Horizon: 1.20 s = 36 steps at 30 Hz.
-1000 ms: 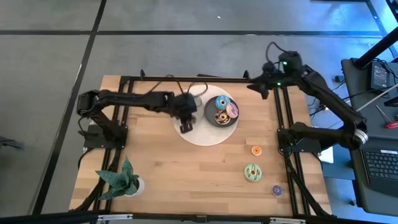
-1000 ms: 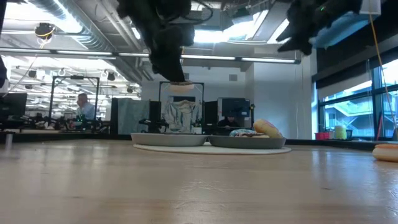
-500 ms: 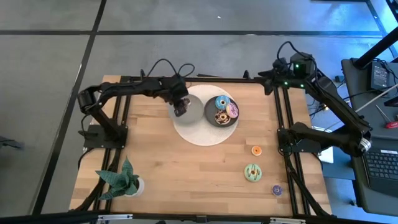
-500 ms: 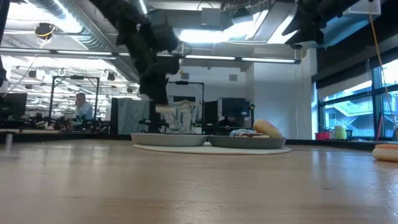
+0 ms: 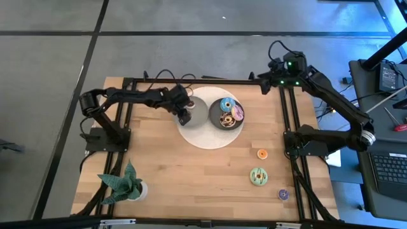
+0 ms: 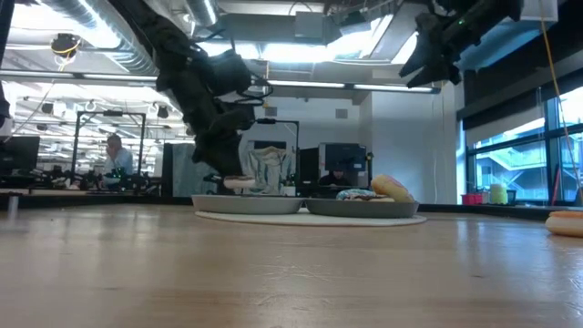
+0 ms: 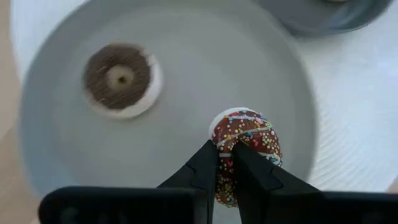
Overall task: Pick & Place donuts
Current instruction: Put the small brown donut on the gray plate
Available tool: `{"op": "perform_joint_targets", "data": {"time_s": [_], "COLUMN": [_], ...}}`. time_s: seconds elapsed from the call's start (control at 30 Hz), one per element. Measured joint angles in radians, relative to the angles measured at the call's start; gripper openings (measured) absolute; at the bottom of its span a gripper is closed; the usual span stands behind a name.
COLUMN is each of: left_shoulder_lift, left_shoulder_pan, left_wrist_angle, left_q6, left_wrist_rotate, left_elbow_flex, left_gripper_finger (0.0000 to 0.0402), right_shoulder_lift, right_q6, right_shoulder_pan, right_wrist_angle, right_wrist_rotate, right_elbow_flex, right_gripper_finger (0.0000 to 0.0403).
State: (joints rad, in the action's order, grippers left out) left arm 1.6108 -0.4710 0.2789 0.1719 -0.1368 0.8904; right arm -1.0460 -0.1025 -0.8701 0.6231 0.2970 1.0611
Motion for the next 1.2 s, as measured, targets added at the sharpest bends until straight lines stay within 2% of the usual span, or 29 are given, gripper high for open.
{"op": "perform_joint_targets", "data": {"time_s": [0.13,0.3,0.47,0.73,1.2], "left_shoulder_lift": [0.011,0.03,0.034,0.034,0.034], "left_shoulder_pan": [0.025,0.029,0.01,-0.039,-0.04], "left_wrist_angle": [-0.01,-0.012,0.013,0.082,0.084], "left_q6": [-0.001,-0.008,-0.009,0.033,0.095], "left_wrist_rotate": [0.068,0.061,0.138,0.144,0.17], "left_elbow_flex": [0.0,0.0,0.0,0.0,0.0], "left_gripper_finger": [0.0036,0.0036,0.0034,0.0033,0.0054], "right_shoulder_lift": [-0.024,-0.027,-0.027,-0.027,-0.026], "right_q6": [0.011,0.028,0.028,0.003,0.003], "right_shoulder_pan": [0.023,0.062,0.083,0.084,0.084], "right_wrist_angle": [-0.017,-0.086,-0.104,-0.103,-0.102], "right_wrist_rotate": [0.0,0.002,0.0,0.011,0.01], "right_elbow_flex": [-0.001,-0.001,-0.001,-0.001,-0.001], "right_gripper_finger": [0.02,0.02,0.02,0.02,0.02]}}
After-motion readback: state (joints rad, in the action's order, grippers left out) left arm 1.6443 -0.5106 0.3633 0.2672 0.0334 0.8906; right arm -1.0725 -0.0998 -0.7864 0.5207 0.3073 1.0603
